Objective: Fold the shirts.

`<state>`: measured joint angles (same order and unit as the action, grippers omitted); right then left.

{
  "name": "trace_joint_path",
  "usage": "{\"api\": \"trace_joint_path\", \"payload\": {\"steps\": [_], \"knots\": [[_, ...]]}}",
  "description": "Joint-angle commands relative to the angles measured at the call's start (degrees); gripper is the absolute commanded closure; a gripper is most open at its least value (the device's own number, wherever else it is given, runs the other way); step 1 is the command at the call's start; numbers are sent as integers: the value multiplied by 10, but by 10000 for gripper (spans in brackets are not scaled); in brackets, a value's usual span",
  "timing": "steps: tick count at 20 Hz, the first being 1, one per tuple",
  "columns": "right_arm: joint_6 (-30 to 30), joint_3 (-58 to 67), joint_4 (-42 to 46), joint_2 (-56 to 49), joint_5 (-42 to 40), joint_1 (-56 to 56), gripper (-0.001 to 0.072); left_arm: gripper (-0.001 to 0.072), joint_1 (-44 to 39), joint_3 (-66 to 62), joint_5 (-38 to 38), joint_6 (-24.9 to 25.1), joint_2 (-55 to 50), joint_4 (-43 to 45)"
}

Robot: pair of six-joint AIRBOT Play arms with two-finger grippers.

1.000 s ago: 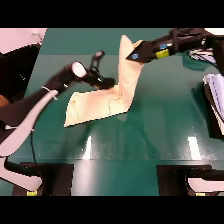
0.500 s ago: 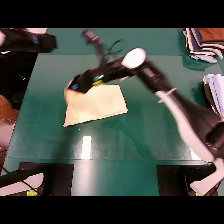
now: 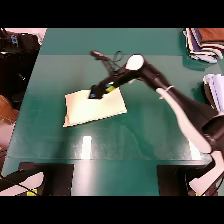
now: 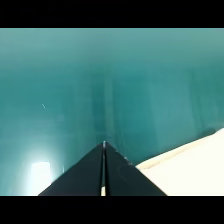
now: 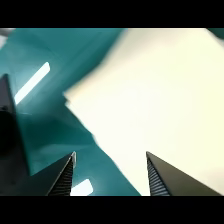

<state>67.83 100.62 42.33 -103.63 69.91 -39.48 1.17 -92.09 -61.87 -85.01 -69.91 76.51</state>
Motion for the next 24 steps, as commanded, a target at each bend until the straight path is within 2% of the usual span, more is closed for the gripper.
{"api": "trace_joint_path", "payload": {"steps": [1,2,3,6,11,15,17,18,19,21,22,24], "knots": [[29,-129,31,51,19,110,98,681,2,0,-16,0,2,-7],[36,-153,21,54,22,140,9,681,-1,0,-16,0,2,-11],[55,-175,2,53,19,167,10,681,-5,0,-16,0,2,-11],[56,-218,-55,39,-12,201,16,681,-25,0,-12,0,2,-10],[36,-220,-144,-20,-25,170,47,681,-57,0,-3,1,2,-10],[32,-190,-157,-62,-33,125,67,681,-58,0,-5,0,2,-15],[32,-148,-156,-85,-35,106,99,681,-58,0,-15,0,2,-20],[32,-126,-156,-96,-34,98,165,681,-58,0,-19,0,2,-22],[32,-103,-156,-107,-34,91,296,681,-58,0,-22,0,2,-24],[28,-62,-151,-125,-23,81,614,681,-58,0,-30,0,2,-34],[13,-48,-151,-127,-20,78,694,682,-58,0,-37,-1,2,-35],[7,-25,-148,-121,-21,81,695,682,-58,0,-42,-5,2,-35]]}}
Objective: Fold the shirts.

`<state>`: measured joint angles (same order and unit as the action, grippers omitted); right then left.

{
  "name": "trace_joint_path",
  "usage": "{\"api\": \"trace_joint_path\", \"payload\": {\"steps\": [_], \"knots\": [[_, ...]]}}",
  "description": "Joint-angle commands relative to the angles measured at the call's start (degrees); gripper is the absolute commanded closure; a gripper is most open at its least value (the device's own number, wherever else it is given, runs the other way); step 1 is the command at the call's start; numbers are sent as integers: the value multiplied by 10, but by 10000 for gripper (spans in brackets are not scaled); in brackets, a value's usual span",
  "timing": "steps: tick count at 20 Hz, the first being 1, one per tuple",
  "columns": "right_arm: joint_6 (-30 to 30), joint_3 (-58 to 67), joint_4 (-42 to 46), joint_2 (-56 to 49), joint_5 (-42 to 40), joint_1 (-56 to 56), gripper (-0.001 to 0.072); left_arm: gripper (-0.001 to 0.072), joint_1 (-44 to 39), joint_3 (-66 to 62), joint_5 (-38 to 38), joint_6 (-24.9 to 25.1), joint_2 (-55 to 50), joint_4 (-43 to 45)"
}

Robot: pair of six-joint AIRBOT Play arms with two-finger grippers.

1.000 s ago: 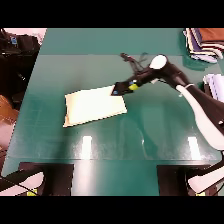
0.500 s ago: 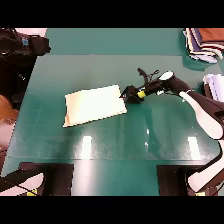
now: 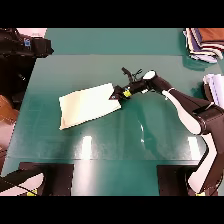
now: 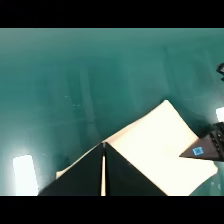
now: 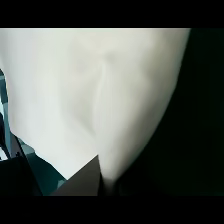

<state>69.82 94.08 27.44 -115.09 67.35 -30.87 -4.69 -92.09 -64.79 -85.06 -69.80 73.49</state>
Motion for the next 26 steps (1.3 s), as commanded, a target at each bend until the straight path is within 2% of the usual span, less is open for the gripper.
{"api": "trace_joint_path", "payload": {"steps": [1,6,9,13,18,22,24,26], "knots": [[-13,48,14,2,1,3,695,683,0,0,-14,-5,0,-9],[28,70,154,93,7,118,695,683,0,0,-12,-5,0,-80],[42,70,206,157,7,231,695,683,-27,0,5,-5,0,-73],[43,70,212,214,-17,404,695,682,-86,0,55,-5,0,-73],[43,70,186,217,-37,589,695,681,-145,0,96,-5,0,-73],[40,70,186,216,-64,659,695,681,-163,0,115,-5,-8,-73],[40,70,186,222,-77,674,695,681,-163,0,116,-21,-16,-75],[18,70,174,237,-103,676,696,681,-163,0,116,-31,-23,-75]]}}
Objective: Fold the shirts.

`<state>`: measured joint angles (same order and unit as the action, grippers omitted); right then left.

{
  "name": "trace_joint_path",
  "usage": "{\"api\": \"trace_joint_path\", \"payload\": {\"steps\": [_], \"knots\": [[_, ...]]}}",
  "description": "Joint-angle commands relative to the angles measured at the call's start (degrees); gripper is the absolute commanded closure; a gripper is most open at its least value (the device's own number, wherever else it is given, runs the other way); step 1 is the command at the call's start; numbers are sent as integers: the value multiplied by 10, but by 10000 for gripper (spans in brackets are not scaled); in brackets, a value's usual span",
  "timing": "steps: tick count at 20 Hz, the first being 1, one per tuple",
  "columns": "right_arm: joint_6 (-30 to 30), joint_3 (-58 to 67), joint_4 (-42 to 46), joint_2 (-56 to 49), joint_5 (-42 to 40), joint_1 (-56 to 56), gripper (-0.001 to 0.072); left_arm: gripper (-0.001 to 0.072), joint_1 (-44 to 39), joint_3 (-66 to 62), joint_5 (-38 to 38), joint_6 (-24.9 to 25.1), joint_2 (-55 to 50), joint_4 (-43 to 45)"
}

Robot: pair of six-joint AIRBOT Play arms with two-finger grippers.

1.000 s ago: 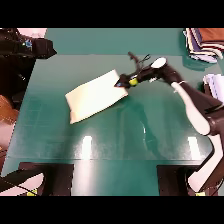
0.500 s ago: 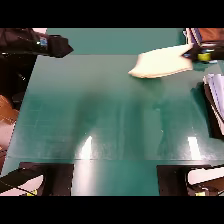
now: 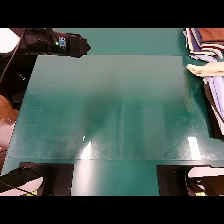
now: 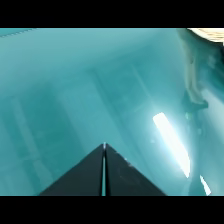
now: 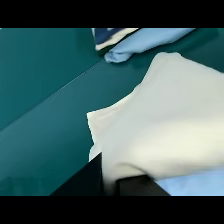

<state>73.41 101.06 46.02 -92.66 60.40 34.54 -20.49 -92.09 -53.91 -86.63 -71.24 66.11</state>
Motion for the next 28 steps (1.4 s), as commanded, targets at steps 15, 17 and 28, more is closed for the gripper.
{"api": "trace_joint_path", "payload": {"steps": [15,17,28], "knots": [[-24,-20,79,172,46,94,695,681,-5,0,3,0,-9,-1],[-23,-78,108,199,58,112,695,681,-5,0,3,1,-9,-2],[-23,-369,231,333,76,258,210,681,-5,0,1,12,-9,-3]]}}
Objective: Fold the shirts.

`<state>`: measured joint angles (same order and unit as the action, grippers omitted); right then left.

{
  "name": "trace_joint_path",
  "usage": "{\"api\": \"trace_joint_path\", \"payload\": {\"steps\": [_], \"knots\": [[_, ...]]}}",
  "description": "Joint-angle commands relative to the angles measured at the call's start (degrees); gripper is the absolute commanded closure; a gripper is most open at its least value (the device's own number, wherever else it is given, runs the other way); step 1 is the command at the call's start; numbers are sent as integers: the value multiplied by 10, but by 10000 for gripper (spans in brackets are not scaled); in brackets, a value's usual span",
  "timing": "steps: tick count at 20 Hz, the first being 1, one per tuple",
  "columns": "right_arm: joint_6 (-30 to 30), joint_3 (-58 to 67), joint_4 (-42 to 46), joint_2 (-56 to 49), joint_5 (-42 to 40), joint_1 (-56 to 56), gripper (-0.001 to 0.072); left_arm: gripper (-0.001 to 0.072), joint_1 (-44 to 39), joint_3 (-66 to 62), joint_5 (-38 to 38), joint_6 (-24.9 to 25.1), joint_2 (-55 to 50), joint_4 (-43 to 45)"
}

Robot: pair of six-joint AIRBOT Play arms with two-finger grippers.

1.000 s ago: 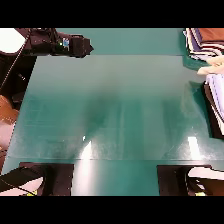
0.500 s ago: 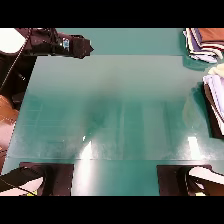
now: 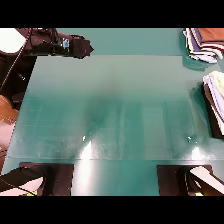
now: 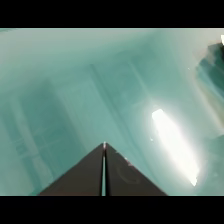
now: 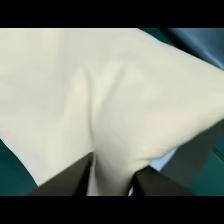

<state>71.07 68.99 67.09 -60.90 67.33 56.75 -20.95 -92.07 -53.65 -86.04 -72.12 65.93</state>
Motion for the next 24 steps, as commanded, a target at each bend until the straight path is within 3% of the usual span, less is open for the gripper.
{"api": "trace_joint_path", "payload": {"steps": [1,6,9,12,15,18,24], "knots": [[0,-47,19,15,8,47,99,681,0,0,-3,9,0,-2],[1,23,-84,15,16,2,97,680,0,0,-4,9,0,-3],[1,54,-169,15,13,-122,97,680,0,0,-5,9,0,-3],[0,66,-175,15,-5,-280,98,680,0,0,-21,8,0,-4],[0,65,-175,14,-41,-412,288,680,0,0,-10,8,0,-4],[0,65,-175,14,-81,-508,689,680,0,0,-3,8,0,-4],[0,65,-175,14,-107,-560,694,680,0,0,13,8,0,-4]]}}
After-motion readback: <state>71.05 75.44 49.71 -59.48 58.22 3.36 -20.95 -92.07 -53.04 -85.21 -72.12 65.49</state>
